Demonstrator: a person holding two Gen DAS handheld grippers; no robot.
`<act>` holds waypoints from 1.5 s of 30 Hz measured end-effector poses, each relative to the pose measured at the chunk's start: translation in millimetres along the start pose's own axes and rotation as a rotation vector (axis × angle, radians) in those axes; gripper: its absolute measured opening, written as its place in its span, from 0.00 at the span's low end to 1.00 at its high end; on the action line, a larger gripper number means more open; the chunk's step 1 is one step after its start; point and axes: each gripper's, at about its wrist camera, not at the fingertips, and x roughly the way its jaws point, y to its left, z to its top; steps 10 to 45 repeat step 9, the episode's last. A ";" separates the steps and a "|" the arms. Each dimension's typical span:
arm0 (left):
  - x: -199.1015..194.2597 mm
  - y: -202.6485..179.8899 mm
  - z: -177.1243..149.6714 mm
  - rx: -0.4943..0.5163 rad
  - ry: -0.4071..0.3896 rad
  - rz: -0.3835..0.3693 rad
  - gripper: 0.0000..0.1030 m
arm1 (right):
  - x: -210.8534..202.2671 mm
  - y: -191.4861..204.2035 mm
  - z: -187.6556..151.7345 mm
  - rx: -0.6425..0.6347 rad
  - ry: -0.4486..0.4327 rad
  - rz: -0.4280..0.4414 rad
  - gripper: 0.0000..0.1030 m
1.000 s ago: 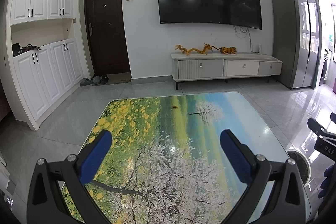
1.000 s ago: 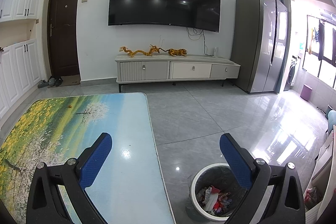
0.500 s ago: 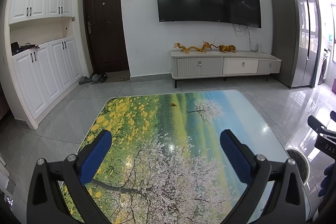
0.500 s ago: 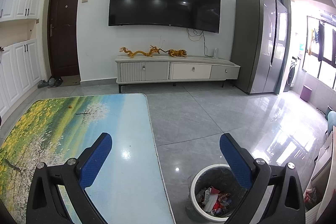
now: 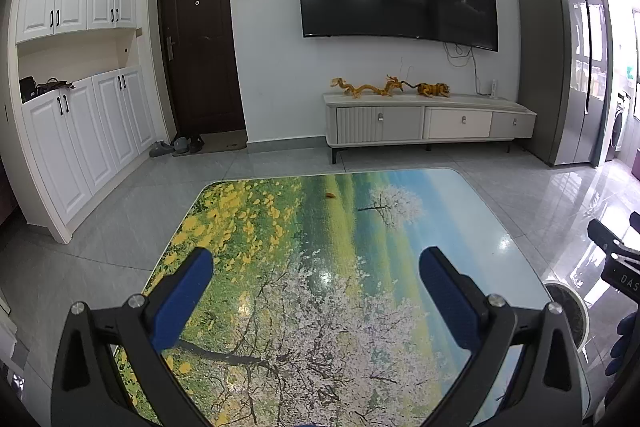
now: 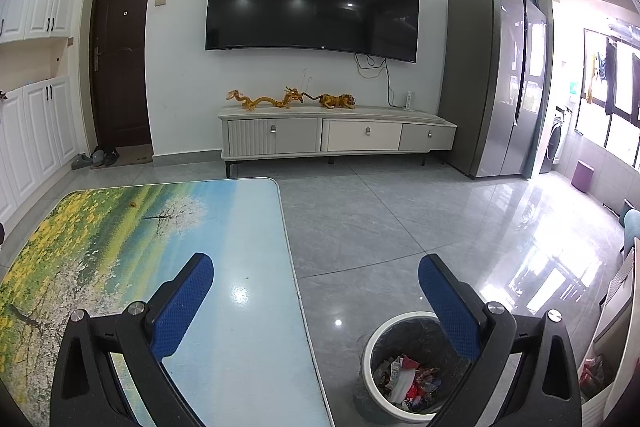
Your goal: Collect trash
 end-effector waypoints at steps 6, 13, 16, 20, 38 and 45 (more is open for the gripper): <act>0.6 1.8 0.0 -0.008 -0.002 -0.003 1.00 | -0.6 1.3 -0.7 0.002 -0.005 -0.004 1.00; 0.6 1.9 -0.5 -0.010 -0.003 -0.001 1.00 | -1.2 2.6 -0.9 0.001 -0.008 -0.006 1.00; 0.6 1.9 -0.5 -0.010 -0.003 -0.001 1.00 | -1.2 2.6 -0.9 0.001 -0.008 -0.006 1.00; 0.6 1.9 -0.5 -0.010 -0.003 -0.001 1.00 | -1.2 2.6 -0.9 0.001 -0.008 -0.006 1.00; 0.6 1.9 -0.5 -0.010 -0.003 -0.001 1.00 | -1.2 2.6 -0.9 0.001 -0.008 -0.006 1.00; 0.6 1.9 -0.5 -0.010 -0.003 -0.001 1.00 | -1.2 2.6 -0.9 0.001 -0.008 -0.006 1.00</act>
